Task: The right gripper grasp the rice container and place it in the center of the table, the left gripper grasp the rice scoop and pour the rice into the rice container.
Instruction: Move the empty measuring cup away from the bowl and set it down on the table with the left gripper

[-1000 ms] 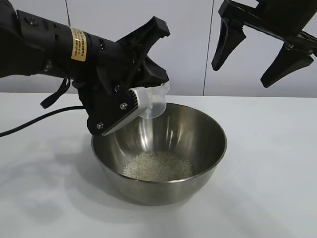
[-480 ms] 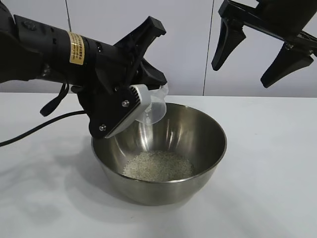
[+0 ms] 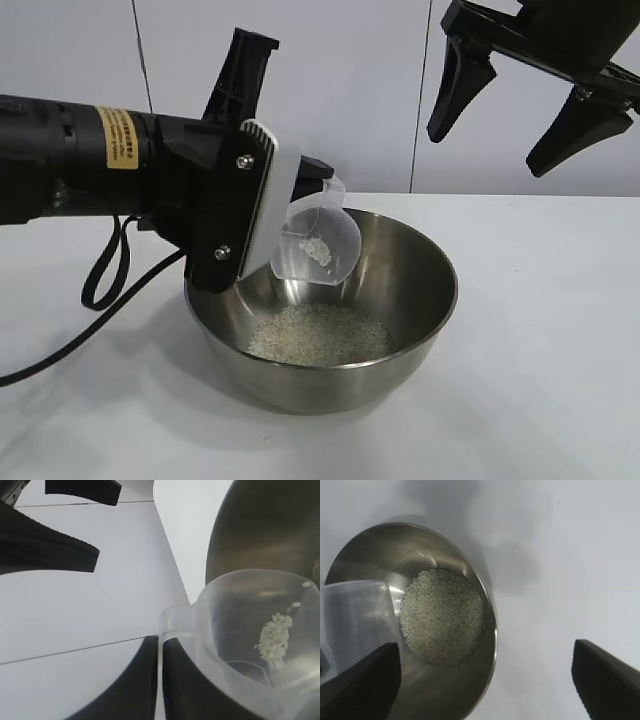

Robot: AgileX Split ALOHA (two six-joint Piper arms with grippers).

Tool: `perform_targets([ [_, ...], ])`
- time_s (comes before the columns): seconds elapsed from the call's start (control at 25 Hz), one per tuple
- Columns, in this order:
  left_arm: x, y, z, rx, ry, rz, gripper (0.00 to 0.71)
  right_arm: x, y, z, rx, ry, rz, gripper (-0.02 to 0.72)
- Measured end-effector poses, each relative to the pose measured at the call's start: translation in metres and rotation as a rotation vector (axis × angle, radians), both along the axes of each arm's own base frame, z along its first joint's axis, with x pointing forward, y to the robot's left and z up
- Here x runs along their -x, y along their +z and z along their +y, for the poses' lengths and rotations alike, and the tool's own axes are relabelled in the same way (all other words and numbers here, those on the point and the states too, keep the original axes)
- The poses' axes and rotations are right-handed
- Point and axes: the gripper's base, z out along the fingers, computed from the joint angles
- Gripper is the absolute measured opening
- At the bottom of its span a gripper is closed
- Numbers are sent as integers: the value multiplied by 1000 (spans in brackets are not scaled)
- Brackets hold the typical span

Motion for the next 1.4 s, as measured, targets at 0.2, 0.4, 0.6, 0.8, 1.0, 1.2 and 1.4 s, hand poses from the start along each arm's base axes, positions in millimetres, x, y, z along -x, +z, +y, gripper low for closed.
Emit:
perform_targets([
  [0.2,-5,39,19,490,167,178,12,0,0,0,0,-1,-2,643],
  [0.4,-9,53,41,757,354,285,12,0,0,0,0,-1,-2,643],
  [0.6,-12,36,61,813,545,384,12,0,0,0,0,-1,-3,643],
  [0.8,-18,15,96,781,683,460,12,0,0,0,0,-1,-4,643],
  [1.0,-23,1,130,794,717,535,12,-1,0,0,-1,-3,-8,643],
  [1.2,-31,-22,136,747,651,641,12,-2,1,0,-2,-8,-24,643],
  [1.4,-39,-52,132,758,608,633,12,-2,1,0,-3,-9,-26,643],
])
